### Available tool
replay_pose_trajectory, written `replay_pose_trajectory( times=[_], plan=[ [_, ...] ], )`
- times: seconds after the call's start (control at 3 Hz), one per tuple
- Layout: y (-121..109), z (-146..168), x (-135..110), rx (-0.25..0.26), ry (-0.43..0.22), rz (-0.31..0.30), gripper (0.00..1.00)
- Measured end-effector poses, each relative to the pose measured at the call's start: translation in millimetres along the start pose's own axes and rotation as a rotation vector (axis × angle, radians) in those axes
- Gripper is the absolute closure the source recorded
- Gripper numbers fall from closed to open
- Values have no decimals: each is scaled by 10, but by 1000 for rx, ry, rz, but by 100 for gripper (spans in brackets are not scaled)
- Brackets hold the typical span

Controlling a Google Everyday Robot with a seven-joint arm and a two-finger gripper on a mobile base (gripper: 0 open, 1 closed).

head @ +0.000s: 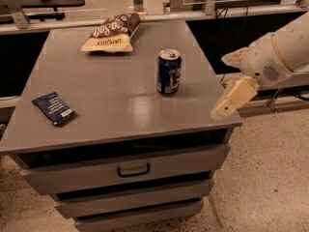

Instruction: Move pepsi can near rxbar blueberry

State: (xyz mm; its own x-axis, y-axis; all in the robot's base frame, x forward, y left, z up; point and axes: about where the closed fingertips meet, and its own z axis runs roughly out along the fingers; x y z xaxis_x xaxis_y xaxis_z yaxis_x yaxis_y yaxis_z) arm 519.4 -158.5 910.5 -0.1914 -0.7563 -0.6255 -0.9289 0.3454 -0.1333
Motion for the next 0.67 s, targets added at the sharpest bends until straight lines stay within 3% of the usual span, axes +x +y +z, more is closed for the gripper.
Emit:
replay_pose_trajectory(
  times=[0.67],
  plan=[
    [-304,613,-413,-31,-305,25,0]
  ],
)
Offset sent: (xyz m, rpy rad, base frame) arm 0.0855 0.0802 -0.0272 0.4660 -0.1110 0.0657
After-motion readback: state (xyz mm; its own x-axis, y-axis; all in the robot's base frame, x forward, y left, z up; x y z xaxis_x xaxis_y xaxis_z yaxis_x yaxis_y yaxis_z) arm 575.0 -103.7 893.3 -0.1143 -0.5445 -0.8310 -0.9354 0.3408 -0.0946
